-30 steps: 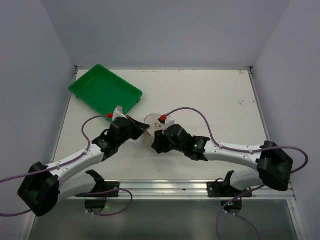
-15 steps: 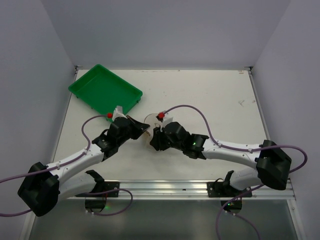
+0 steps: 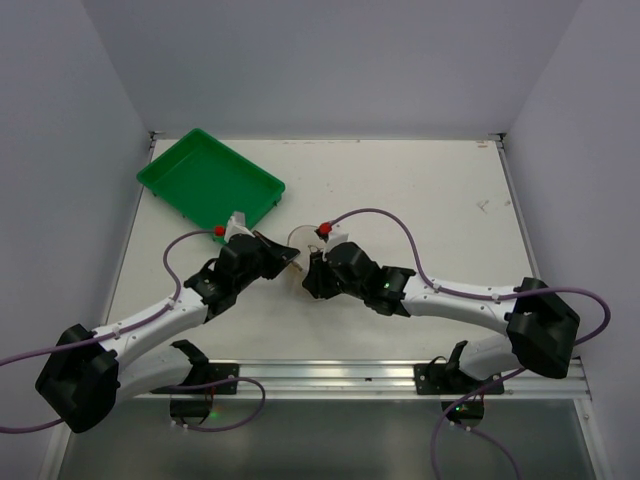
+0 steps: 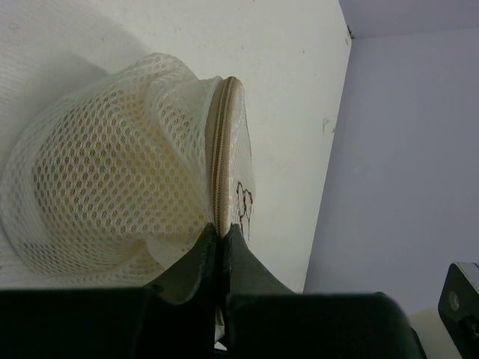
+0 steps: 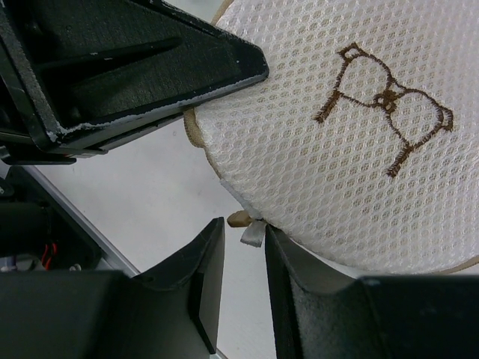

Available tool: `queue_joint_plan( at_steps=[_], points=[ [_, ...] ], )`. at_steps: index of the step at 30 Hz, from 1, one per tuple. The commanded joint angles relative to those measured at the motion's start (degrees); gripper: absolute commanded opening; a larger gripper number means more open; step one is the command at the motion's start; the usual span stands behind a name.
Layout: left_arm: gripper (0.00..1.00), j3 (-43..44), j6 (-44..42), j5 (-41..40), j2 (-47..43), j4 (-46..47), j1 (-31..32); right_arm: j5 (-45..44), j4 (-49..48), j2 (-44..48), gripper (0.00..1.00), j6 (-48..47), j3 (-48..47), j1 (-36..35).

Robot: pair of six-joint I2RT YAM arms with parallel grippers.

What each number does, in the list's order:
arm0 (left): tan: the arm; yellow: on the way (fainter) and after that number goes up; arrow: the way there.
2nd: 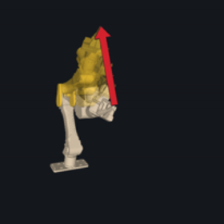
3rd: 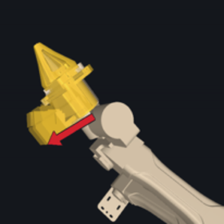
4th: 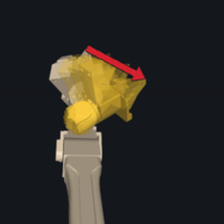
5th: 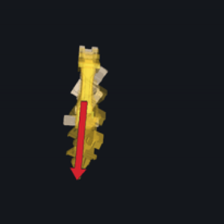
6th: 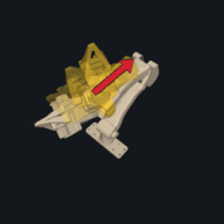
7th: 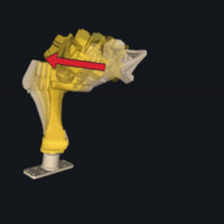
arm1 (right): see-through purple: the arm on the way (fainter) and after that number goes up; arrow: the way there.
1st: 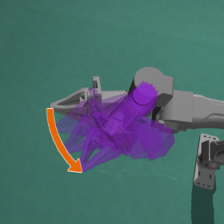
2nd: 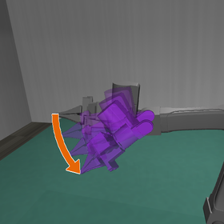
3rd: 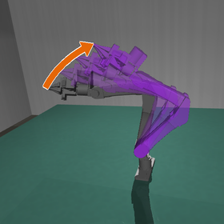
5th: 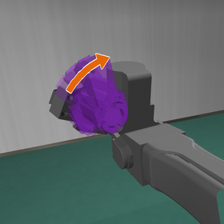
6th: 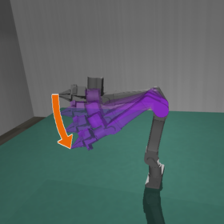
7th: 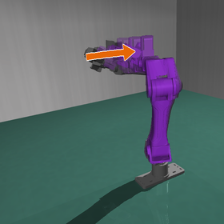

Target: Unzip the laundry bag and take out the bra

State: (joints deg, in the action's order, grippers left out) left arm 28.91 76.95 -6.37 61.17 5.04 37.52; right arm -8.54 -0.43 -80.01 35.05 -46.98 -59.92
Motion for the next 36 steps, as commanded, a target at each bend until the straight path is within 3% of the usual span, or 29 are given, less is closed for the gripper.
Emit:
queue_joint_plan(
  at_steps=[1, 6, 13, 19, 30, 36],
  points=[
    [0.00, 1.42, -0.66, -0.48, -1.14, 1.20, 0.10, -2.28, -2.03, 0.12, 0.31, 1.51, -1.01, 0.68],
    [0.00, 1.15, -0.57, -0.48, -1.22, 1.12, 0.10, -2.71, -2.48, -0.15, 0.33, 2.91, -0.83, 0.59],
    [0.00, 1.15, -0.39, -0.57, -0.79, 1.38, 0.01, -5.35, -2.39, 1.08, 0.45, 5.99, 0.05, 0.59],
    [0.00, 1.06, 0.22, -0.22, -0.35, 1.73, 0.10, -5.97, -1.25, 0.12, 0.46, 9.51, -0.74, 0.59],
    [0.00, 1.06, 0.49, -0.22, -0.96, 2.17, 0.10, -8.25, 0.25, -2.61, 0.31, 11.71, -1.54, 0.68],
    [0.00, 0.98, 0.13, -0.40, -1.31, 1.55, 0.10, -10.45, -0.28, -0.86, 0.14, 8.99, 0.04, 0.77]
  ],
)
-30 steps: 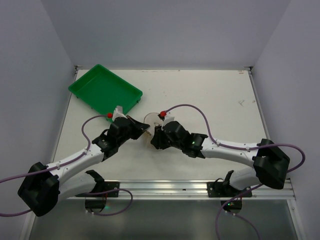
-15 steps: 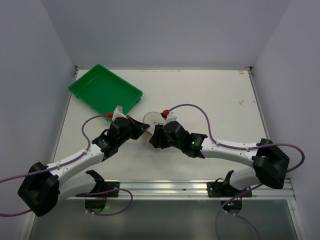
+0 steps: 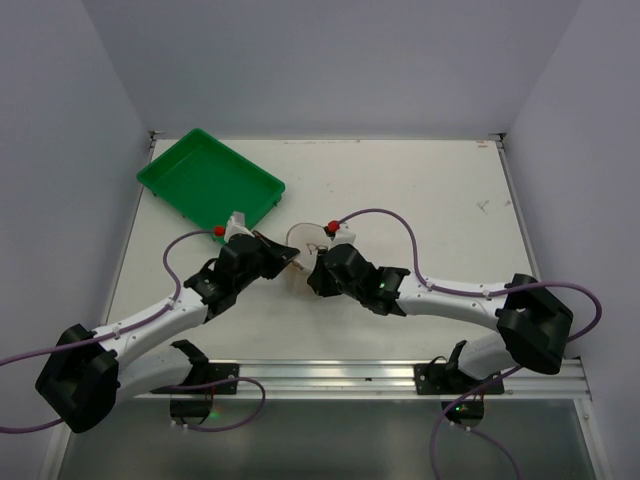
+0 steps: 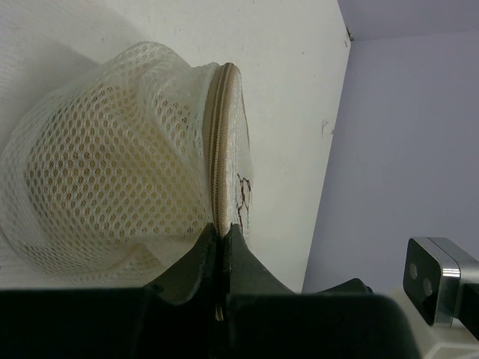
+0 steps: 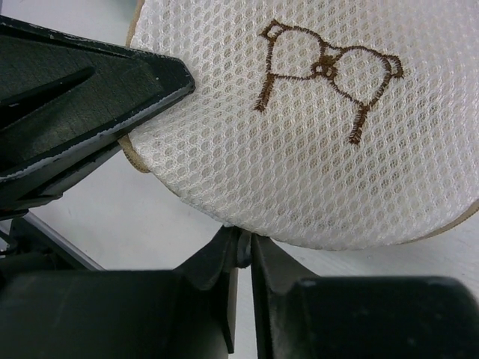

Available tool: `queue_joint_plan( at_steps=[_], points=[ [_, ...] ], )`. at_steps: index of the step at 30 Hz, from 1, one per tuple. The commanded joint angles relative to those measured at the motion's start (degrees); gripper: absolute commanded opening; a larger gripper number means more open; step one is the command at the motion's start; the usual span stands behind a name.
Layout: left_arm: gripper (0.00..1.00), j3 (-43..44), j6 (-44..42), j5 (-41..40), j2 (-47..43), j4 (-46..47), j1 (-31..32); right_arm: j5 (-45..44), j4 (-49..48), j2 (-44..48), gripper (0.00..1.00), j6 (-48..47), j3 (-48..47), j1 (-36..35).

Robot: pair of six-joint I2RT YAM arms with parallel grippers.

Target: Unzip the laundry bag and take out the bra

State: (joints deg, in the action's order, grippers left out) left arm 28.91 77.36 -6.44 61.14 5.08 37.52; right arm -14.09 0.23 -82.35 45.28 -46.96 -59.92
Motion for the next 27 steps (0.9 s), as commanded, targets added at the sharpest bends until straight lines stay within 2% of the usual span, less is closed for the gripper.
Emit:
queue_joint_plan(
  at_steps=[1, 5, 10, 16, 18, 22, 25, 27],
  points=[
    [0.00, 0.89, -0.37, -0.33, -1.38, 1.34, 0.01, -4.90, -1.19, 2.27, 0.10, -1.59, 0.29, 0.77],
    [0.00, 1.06, -1.33, -1.21, -1.91, 0.37, -0.08, -4.37, -0.41, 4.82, 0.00, -4.48, 1.61, 1.21],
    [0.00, 2.82, -6.60, -0.77, -2.08, -2.61, -2.35, -3.68, 4.68, 10.53, 0.00, -9.67, 4.50, 3.40],
    [0.00, 4.40, -16.00, 9.41, 1.95, -1.13, -10.53, 2.56, 10.65, 19.67, 0.00, -14.16, 8.11, 8.33],
    [0.00, 6.85, -22.50, 13.18, 6.24, -1.30, -11.59, 3.97, 11.98, 20.90, 0.00, -15.57, 8.38, 8.50],
    [0.00, 17.29, -32.78, 18.73, 14.86, -3.68, -12.47, 8.81, 14.71, 19.77, 0.00, -18.46, 6.71, 8.50],
    [0.01, 25.30, -37.89, 25.15, 21.46, -3.40, -12.56, 12.49, 10.43, 18.10, 0.00, -17.86, 6.53, 8.33],
    [0.19, 29.95, -37.90, 25.86, 24.18, -4.99, -12.56, 15.04, 8.74, 16.70, 0.00, -16.19, 4.52, 8.15]
  ],
)
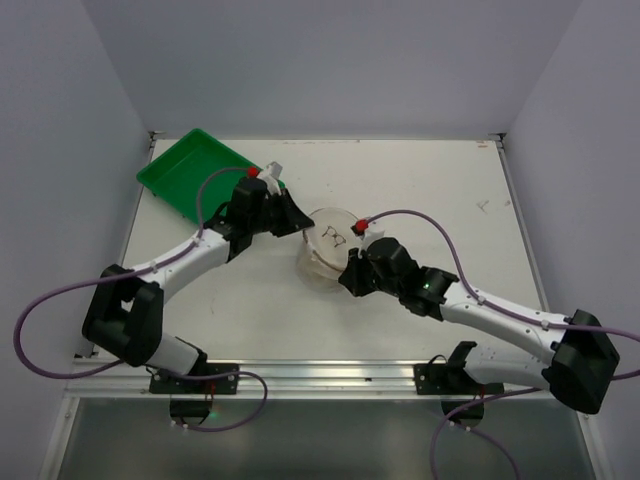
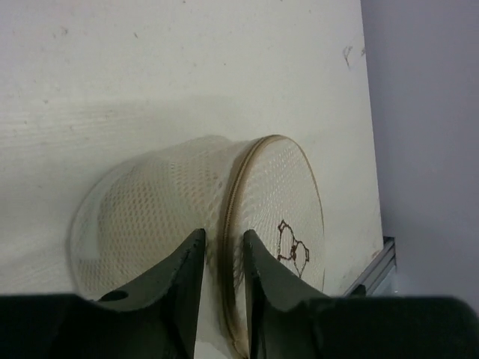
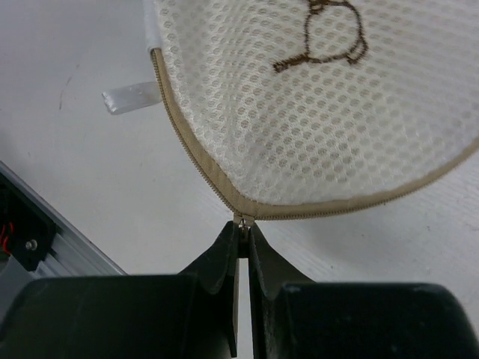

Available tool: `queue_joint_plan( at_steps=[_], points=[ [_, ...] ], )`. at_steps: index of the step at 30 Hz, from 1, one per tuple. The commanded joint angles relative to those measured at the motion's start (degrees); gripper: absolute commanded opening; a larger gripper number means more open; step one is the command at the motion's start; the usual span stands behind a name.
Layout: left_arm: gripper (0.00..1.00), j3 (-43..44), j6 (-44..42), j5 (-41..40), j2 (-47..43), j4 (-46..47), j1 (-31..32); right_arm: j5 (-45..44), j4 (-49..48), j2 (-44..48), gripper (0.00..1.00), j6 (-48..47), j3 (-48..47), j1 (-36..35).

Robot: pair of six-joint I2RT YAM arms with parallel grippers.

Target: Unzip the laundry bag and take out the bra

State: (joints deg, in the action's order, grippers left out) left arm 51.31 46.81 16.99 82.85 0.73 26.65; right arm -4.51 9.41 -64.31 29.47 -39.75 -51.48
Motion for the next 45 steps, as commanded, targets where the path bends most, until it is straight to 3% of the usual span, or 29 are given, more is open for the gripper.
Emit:
queue_joint_plan(
  at_steps=[1, 3, 4, 7, 9, 13, 18, 21, 24, 25, 28, 34, 38, 42, 45],
  points=[
    [0.33, 8.10, -5.95, 1.39, 2.32, -2.73, -1.78, 5.31, -1.92, -3.25, 0.00, 1.53, -3.66, -0.37],
    [0.57, 5.74, -0.77, -3.00, -0.92, -2.06, -1.69, 4.60, -4.65, -5.63, 0.00, 3.04, -6.47, -0.72],
    [0.80, 4.43, 0.99, -4.67, -2.59, -2.40, -1.69, 3.21, -5.10, -8.17, 0.00, 4.96, -7.53, -0.90],
    [0.97, -1.28, 5.65, -12.06, -10.14, -5.56, -1.69, 1.18, -6.68, -12.05, 0.00, 7.25, -11.84, -1.25],
    [0.97, -6.80, 8.82, -14.88, -16.19, -5.65, -1.61, 0.82, -7.21, -15.39, 0.00, 7.61, -14.39, -1.69],
    [0.89, -12.46, 11.38, -16.38, -21.41, -5.04, 2.77, 1.08, -9.05, -19.09, 0.00, 8.05, -15.80, -2.22],
    [0.77, -12.64, 13.05, -16.38, -17.56, -1.80, 8.41, 2.05, -9.06, -21.47, 0.00, 8.41, -16.50, -2.66],
    [0.65, -12.11, 13.49, -16.64, -14.48, 0.39, 8.85, 1.88, -8.62, -20.24, 0.00, 8.06, -15.54, -2.74],
    [0.41, -11.41, 13.49, -16.64, -12.55, 1.29, 8.85, 1.18, -7.66, -18.31, 0.00, 7.27, -13.61, -2.83],
    [0.23, -11.06, 12.70, -16.64, -12.36, 0.94, 8.85, 1.00, -6.96, -16.65, 0.00, 6.66, -12.82, -2.75],
    [0.00, -9.48, 10.60, -19.63, -12.18, -0.64, 8.59, -1.19, -4.76, -12.70, 0.00, 4.03, -9.04, -2.13],
    [0.00, -8.68, 4.62, -13.84, -11.92, -3.72, 1.76, -2.18, 0.78, -1.97, 0.00, 1.12, 1.50, 5.76],
    [0.00, -3.70, -5.92, -7.34, -7.99, -4.59, -1.25, -1.20, 4.39, 3.14, 0.00, -0.90, 3.28, 11.23],
    [0.00, 5.71, -14.54, -2.41, 0.02, -8.28, -1.43, 8.18, 2.03, 0.35, 0.00, -2.14, 0.20, 10.97],
    [0.09, 13.36, -16.22, -0.38, 5.91, -8.73, -1.52, 13.38, -0.78, -3.87, 0.00, -0.91, -3.13, 9.30]
  ],
)
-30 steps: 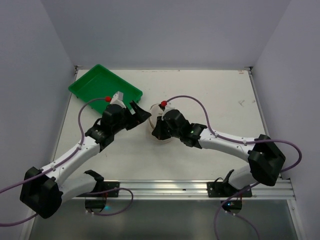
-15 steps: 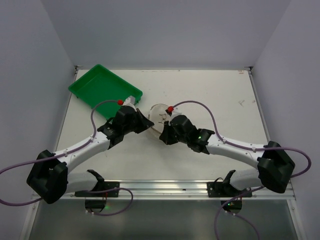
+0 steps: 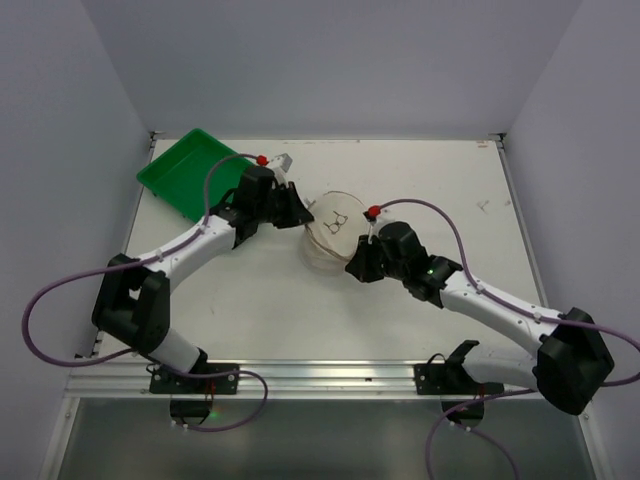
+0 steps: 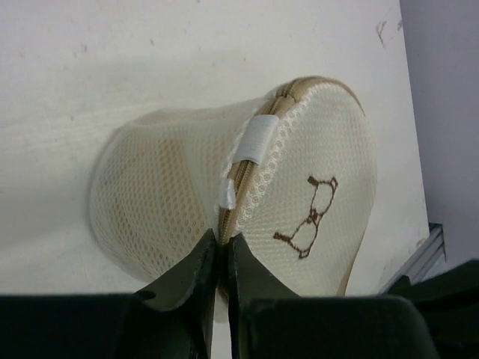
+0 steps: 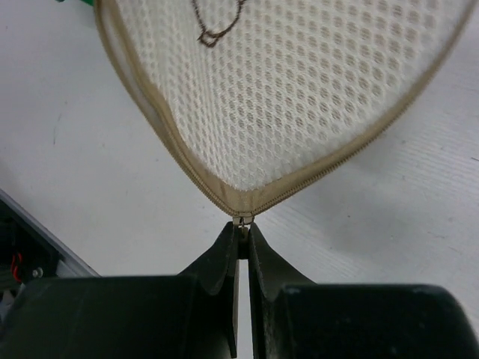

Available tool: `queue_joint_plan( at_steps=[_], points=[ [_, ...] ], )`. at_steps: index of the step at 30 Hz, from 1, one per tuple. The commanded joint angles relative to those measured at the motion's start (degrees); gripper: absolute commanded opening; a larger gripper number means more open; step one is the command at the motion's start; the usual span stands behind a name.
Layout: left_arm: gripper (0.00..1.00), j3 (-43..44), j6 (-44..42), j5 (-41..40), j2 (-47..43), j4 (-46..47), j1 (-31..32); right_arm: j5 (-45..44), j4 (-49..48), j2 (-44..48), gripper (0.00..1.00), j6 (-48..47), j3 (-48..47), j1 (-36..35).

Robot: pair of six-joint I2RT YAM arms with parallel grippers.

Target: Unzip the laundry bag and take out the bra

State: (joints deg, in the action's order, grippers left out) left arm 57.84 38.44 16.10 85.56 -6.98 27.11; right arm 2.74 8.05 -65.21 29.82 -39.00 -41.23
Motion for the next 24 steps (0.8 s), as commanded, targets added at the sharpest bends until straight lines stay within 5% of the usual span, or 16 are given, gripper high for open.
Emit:
queue_joint_plan(
  at_steps=[1, 3, 5, 6, 9, 17, 24],
  points=[
    [0.13, 8.58, -7.50, 0.60, 4.25, -0.93, -1.98, 6.92, -0.22, -4.21, 0.00, -0.13, -4.84, -2.61],
    [0.25, 12.02, -6.19, 0.43, 6.37, 0.38, -1.98, 9.02, -1.81, -6.58, 0.00, 1.54, -7.92, -4.46],
    [0.47, 12.47, -2.76, 0.69, 6.46, 1.88, -1.98, 10.43, -4.97, -10.80, 0.00, 4.88, -10.46, -6.57],
    [0.70, 12.12, -1.45, 0.52, 6.03, 2.23, -1.89, 11.66, -5.94, -12.38, 0.00, 5.68, -11.52, -7.10],
    [0.93, 6.60, 3.21, -2.99, 1.29, 1.62, -1.89, 10.79, -6.91, -17.75, 0.00, 7.53, -15.39, -8.51],
    [0.92, -17.21, 14.82, -12.85, -18.65, 1.18, 0.13, 9.21, -8.58, -20.92, 0.00, 6.92, -17.34, -8.78],
    [0.72, -18.82, 17.81, -12.15, -17.89, 5.66, 7.86, 8.42, -8.32, -21.10, 0.00, 6.83, -16.63, -8.78]
  ],
)
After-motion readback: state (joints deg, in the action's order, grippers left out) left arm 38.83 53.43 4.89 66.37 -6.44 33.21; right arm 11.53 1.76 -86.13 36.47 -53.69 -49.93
